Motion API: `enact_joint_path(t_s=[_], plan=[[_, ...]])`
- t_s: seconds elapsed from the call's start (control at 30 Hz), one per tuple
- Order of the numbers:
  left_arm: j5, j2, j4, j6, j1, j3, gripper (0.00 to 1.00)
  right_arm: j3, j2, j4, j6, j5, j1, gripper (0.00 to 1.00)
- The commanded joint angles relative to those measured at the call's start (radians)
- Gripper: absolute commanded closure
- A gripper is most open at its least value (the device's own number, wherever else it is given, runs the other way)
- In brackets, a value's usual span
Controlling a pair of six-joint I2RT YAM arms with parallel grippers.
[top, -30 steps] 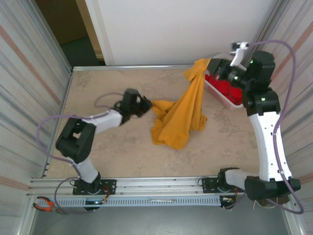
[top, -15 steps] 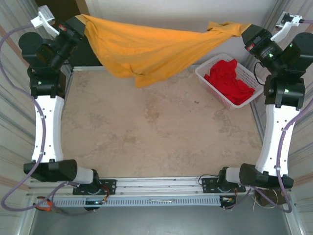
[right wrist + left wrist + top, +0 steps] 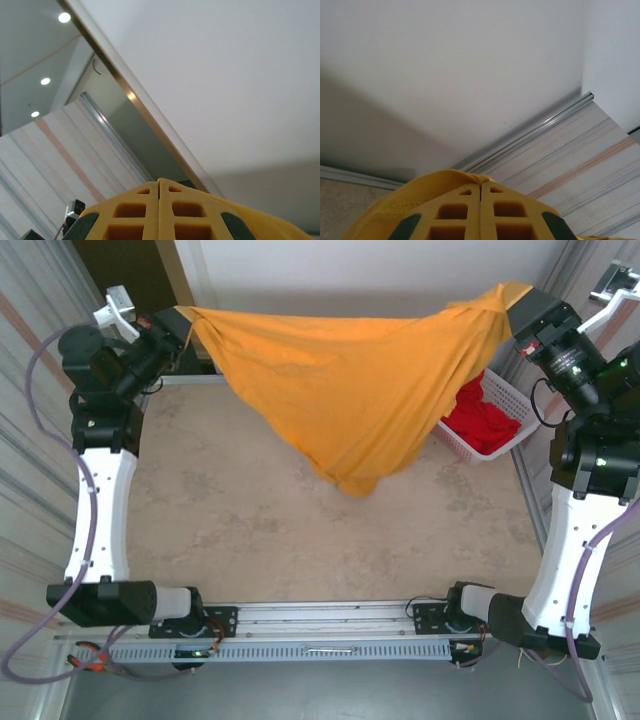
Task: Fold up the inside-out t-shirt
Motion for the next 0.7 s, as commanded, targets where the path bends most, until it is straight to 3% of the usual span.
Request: enact_joint_path(t_s=[0.0,0.13,0.23,0.33,0.43,0.5,0.57,0.67], plan=[[-0.006,0.015,-0.005,0.036,0.002,-0.059,1.00,-0.021,0.056,0.001,-0.045,0.053,0.078,1.00],[0.038,0.161,0.035,0.058,0.001,-0.147,0.98,-0.088,0.146,-0.038,-0.158,0.184,0.226,1.00],[0.030,0.295,0.043,0.130,-0.003,-0.161,0.92,-0.152,0.250,-0.044,-0.213,0.287,0.314,1.00],[-0.002,0.448,0.014,0.216,-0.003,-0.095,0.86,-0.145,0.402,-0.039,-0.229,0.372,0.364,1.00],[-0.033,0.582,-0.038,0.290,0.002,0.031,0.75,0.002,0.604,-0.089,-0.233,0.406,0.376,1.00],[-0.037,0.649,-0.077,0.327,0.007,0.116,0.66,0.172,0.758,-0.187,-0.263,0.377,0.378,0.53],[-0.041,0.663,-0.127,0.358,0.010,0.158,0.58,0.330,0.844,-0.321,-0.300,0.379,0.392,0.39],[-0.038,0.589,-0.139,0.391,0.011,0.099,0.52,0.293,0.787,-0.350,-0.350,0.401,0.436,0.37]])
